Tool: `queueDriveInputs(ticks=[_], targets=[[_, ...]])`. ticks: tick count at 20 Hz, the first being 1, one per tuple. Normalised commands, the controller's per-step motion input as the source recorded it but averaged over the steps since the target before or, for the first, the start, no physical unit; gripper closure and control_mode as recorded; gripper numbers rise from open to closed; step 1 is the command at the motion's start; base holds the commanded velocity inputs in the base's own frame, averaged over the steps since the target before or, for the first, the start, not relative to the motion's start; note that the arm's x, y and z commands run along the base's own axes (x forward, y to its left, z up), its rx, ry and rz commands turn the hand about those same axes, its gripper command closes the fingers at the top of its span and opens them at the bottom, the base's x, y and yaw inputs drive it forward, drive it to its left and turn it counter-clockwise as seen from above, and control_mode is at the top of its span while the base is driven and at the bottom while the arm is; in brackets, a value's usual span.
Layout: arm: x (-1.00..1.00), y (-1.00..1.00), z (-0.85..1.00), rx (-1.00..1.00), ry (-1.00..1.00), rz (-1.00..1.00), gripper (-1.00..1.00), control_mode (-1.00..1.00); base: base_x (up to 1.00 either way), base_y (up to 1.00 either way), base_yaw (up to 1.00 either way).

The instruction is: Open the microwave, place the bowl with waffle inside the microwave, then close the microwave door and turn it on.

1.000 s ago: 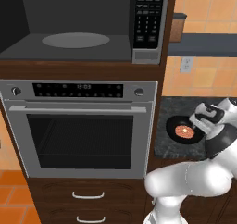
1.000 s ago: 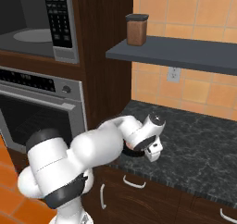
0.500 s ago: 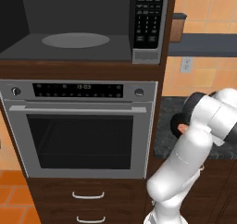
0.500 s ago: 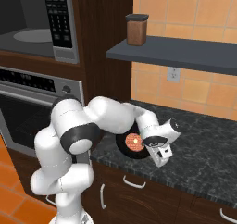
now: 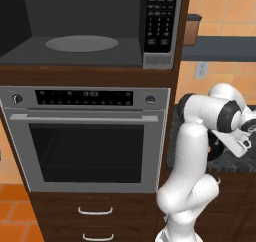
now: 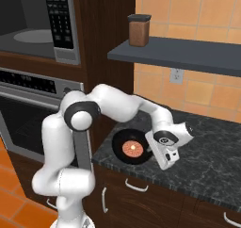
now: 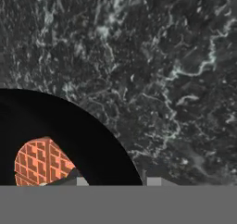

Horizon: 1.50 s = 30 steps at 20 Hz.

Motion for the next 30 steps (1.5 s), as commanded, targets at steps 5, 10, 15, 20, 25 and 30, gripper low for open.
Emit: queueDriveInputs(ticks=[5, 10, 15, 20, 25, 30], targets=[[-0.71, 0.16, 0.28, 0.02, -0.09, -0.01, 1.0, -1.0, 0.0, 0.0, 0.0], [-0.6, 0.09, 0.25, 0.0, -0.31, -0.05, 1.0, -1.0, 0.0, 0.0, 0.0], [-0.09, 0.36, 0.59, -0.17, -0.15, -0.32, 1.0, -1.0, 0.0, 0.0, 0.0], [0.0, 0.47, 0.45, -0.24, 0.0, -0.47, 1.0, -1.0, 0.0, 0.0, 0.0], [-0.09, 0.41, 0.47, -0.13, 0.03, -0.38, 1.0, -1.0, 0.0, 0.0, 0.0], [-0.79, 0.44, 0.78, -0.07, 0.04, -0.28, 1.0, -1.0, 0.0, 0.0, 0.0]])
